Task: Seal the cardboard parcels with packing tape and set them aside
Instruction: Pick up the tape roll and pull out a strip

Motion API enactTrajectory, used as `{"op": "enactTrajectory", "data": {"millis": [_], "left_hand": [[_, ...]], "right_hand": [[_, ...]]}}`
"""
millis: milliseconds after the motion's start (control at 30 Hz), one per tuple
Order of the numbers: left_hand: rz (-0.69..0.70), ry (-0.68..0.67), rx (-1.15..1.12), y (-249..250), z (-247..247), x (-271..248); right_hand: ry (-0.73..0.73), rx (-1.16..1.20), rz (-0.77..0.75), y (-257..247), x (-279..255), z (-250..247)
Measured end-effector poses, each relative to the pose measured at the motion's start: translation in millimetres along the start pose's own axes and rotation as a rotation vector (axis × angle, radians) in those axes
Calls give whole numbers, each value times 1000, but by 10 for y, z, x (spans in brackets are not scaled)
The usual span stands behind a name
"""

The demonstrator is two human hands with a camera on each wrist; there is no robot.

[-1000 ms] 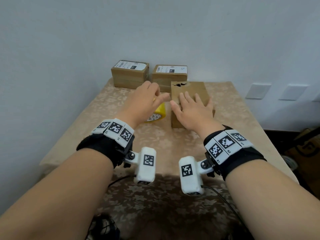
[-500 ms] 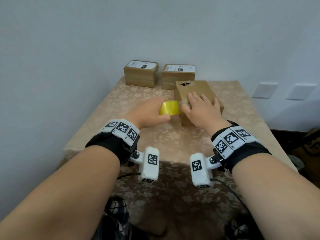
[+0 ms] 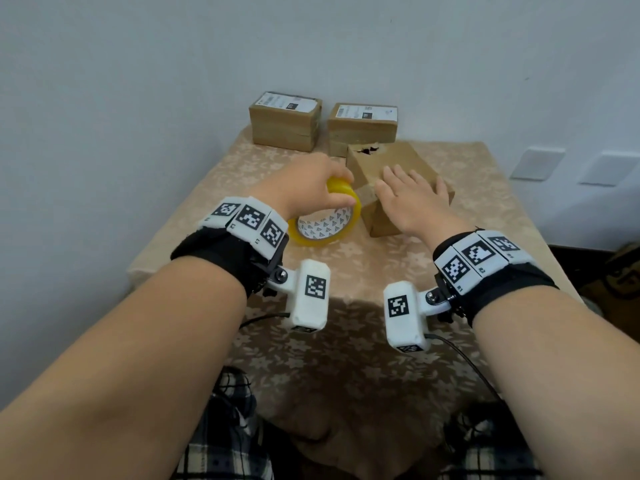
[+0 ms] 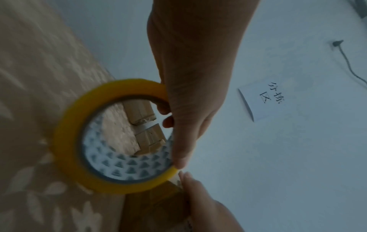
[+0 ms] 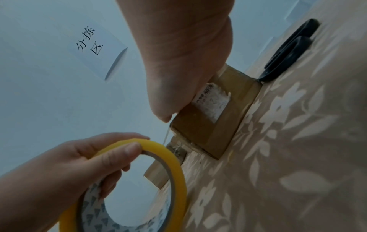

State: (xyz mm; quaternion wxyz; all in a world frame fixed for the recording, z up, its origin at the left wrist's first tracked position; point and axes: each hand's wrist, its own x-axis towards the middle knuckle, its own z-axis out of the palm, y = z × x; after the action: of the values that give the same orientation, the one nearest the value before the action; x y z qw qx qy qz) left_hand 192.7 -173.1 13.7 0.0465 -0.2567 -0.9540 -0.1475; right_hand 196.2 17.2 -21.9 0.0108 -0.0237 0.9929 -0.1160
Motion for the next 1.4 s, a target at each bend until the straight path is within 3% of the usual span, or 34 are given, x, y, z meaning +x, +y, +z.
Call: {"op": "enactTrajectory", "data": {"millis": [300, 467, 700, 1167, 1400], "left_hand": [[-18, -98, 75, 35, -24, 81], [-5, -21, 208, 35, 62, 29], [21, 158, 101, -6, 189, -54], [-5, 42, 76, -9, 103, -13], [29, 85, 169, 34, 127, -45]], "right_hand": [[57, -73, 19, -28, 23, 28], [51, -147, 68, -117, 38, 29], [66, -212, 86, -237, 74, 136], [56, -202, 60, -224, 39, 131], [85, -219, 43, -203, 26, 145]]}}
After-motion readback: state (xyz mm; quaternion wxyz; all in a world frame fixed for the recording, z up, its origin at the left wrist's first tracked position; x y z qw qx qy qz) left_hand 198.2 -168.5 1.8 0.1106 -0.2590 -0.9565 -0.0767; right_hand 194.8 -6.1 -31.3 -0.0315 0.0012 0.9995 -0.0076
